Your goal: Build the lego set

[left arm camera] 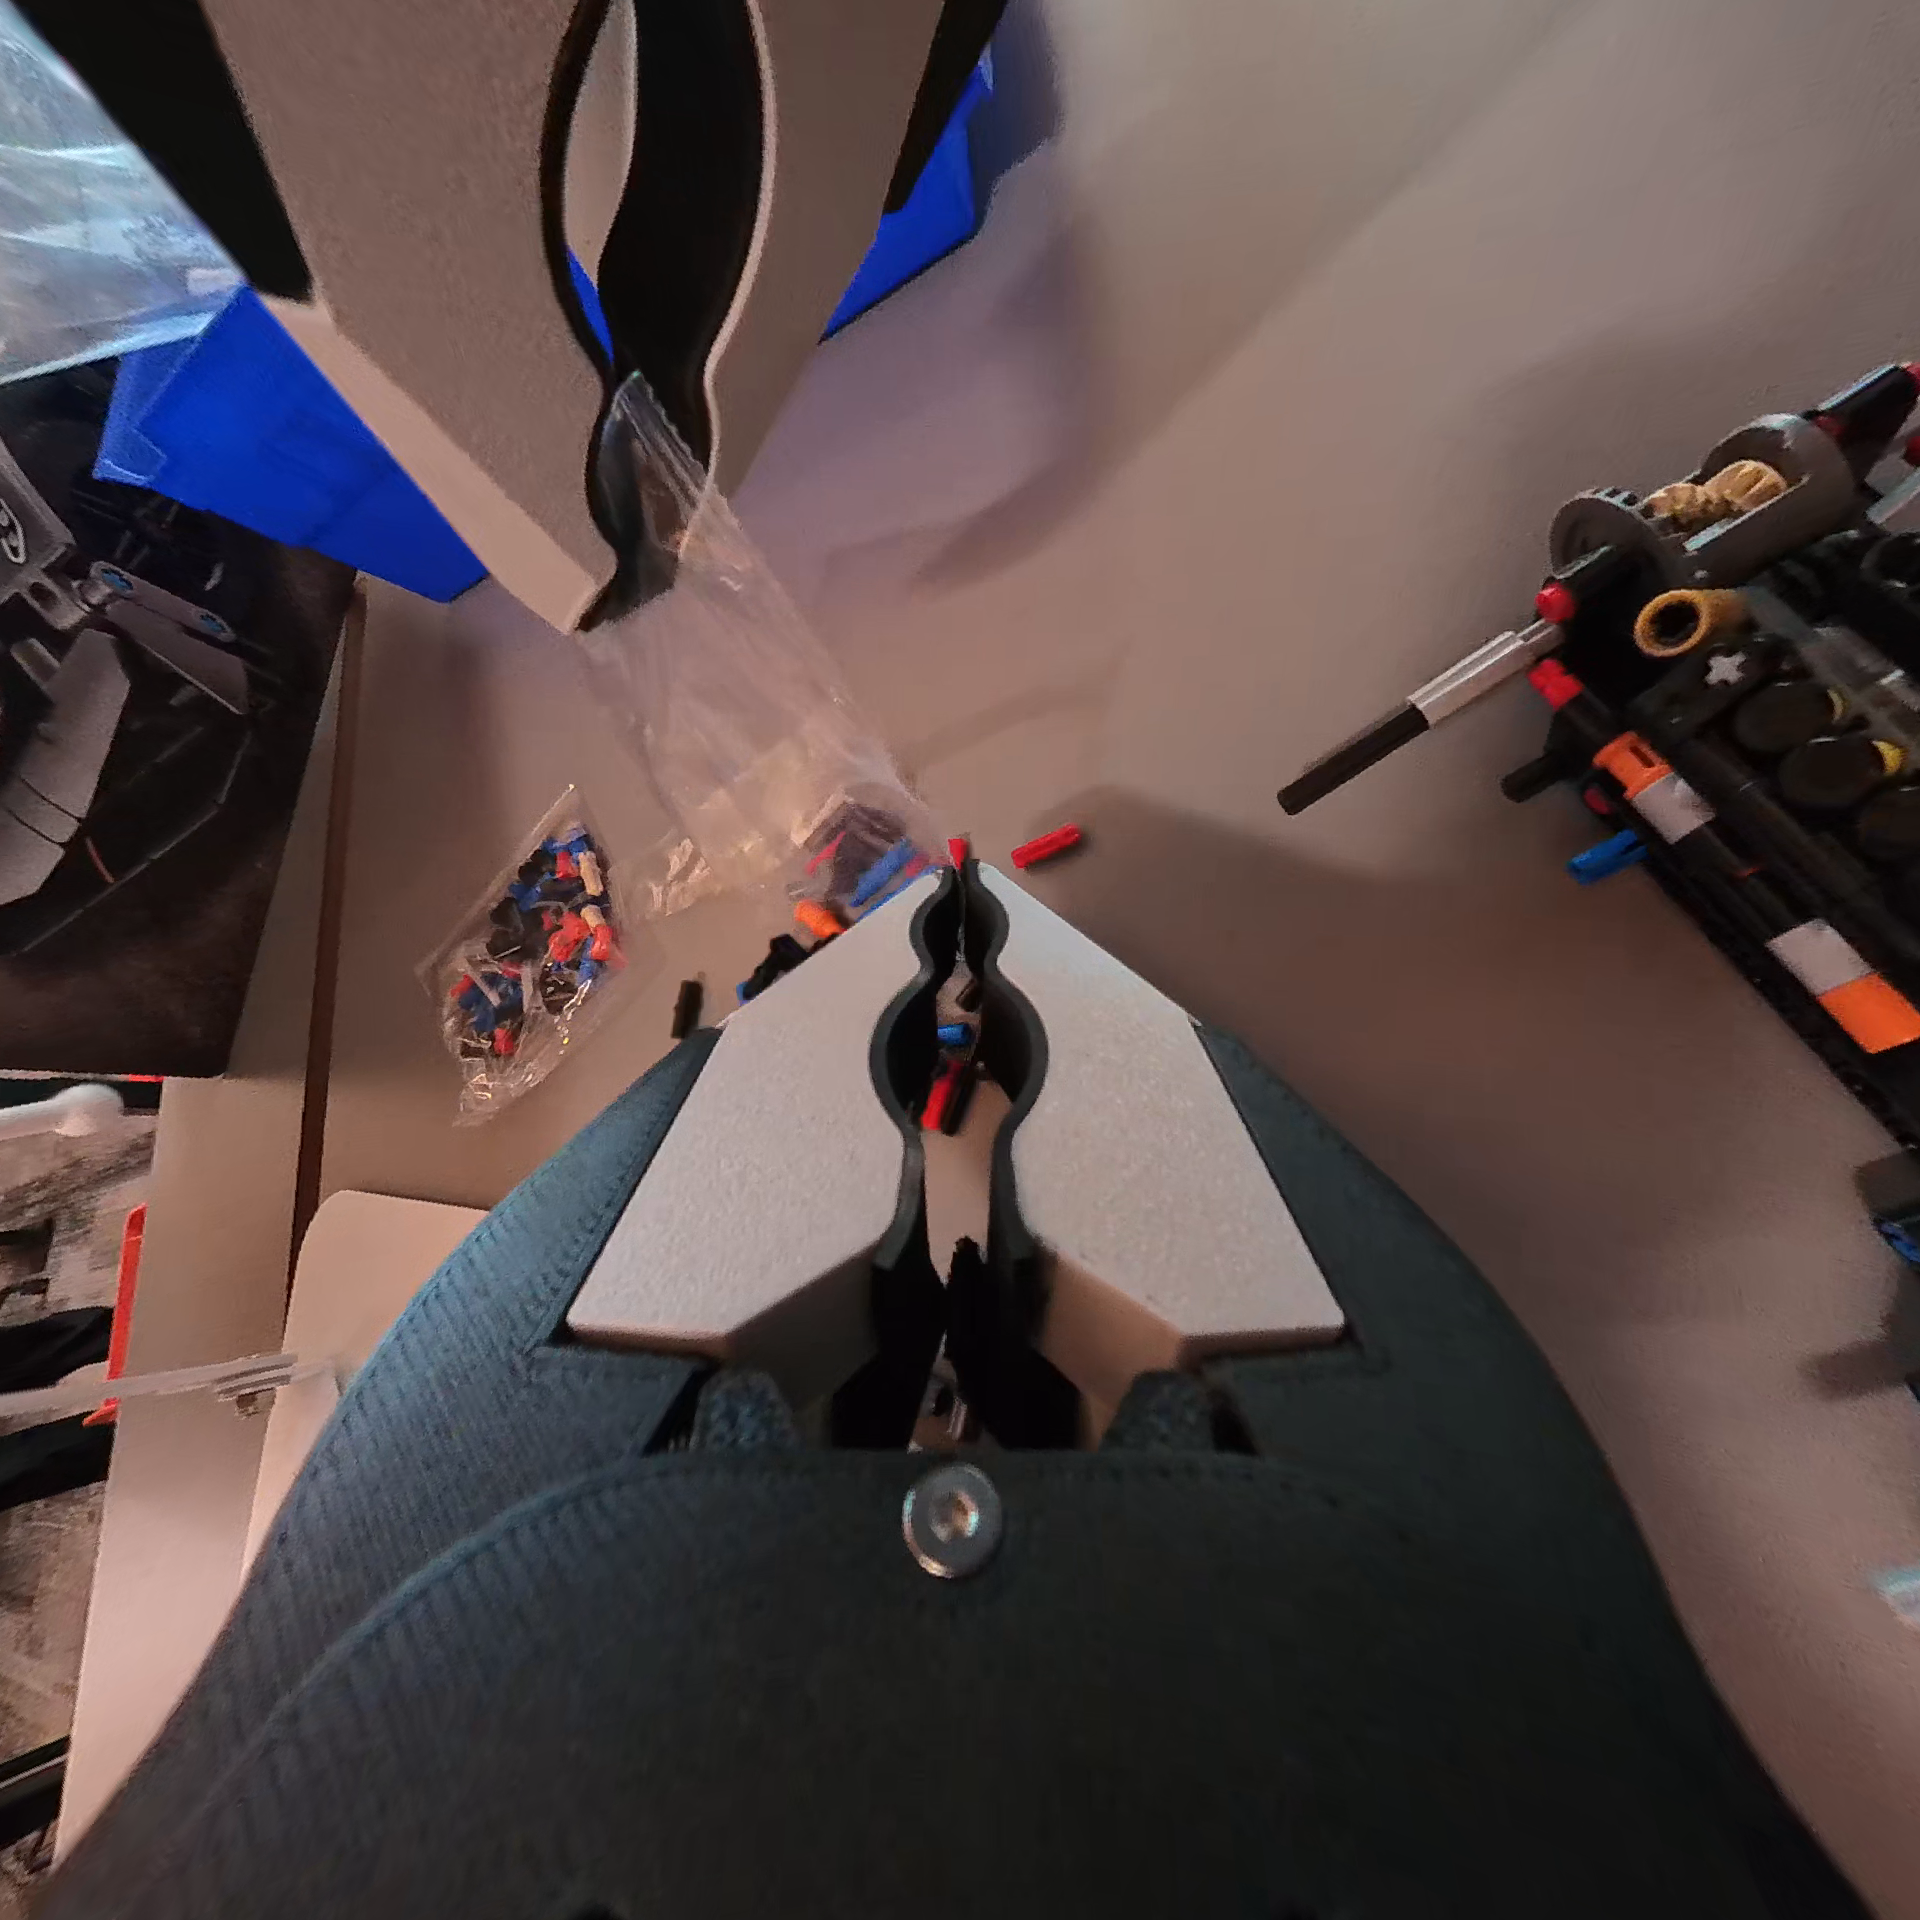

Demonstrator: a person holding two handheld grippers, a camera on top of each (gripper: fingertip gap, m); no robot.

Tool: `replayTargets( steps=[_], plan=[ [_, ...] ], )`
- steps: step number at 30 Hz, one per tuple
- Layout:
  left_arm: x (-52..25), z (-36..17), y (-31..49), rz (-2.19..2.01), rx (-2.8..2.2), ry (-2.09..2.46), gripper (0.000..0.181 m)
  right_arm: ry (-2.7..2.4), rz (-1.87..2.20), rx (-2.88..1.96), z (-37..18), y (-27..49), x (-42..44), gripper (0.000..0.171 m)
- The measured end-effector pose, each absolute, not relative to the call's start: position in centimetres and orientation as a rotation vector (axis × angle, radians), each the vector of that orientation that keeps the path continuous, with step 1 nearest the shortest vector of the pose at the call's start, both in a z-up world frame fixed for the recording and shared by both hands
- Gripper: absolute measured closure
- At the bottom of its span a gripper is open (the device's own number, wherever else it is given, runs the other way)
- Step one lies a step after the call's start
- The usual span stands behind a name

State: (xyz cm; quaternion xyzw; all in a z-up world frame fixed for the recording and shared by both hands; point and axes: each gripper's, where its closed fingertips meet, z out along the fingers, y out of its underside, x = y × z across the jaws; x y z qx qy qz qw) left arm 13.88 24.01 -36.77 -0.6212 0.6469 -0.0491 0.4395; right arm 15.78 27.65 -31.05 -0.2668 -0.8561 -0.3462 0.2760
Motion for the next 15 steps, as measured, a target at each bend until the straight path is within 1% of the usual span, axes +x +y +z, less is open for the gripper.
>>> replayTargets(
  steps=[9, 14, 15],
  plan=[
    [13.1, -33.8, 24.2, -0.100, -1.503, 1.557, 0.181, -2.286, -0.946, -0.725, -29.0, 27.8, 16.0, 0.171],
    [11.4, -30.5, 24.0, -0.098, -1.503, 1.504, 0.181, -2.213, -0.758, -0.862, -26.5, 27.4, 14.9, 0.171],
    [10.9, -29.8, 23.9, -0.109, -1.520, 1.490, 0.181, -2.187, -0.716, -0.910, -26.0, 27.4, 14.7, 0.166]
  ],
)
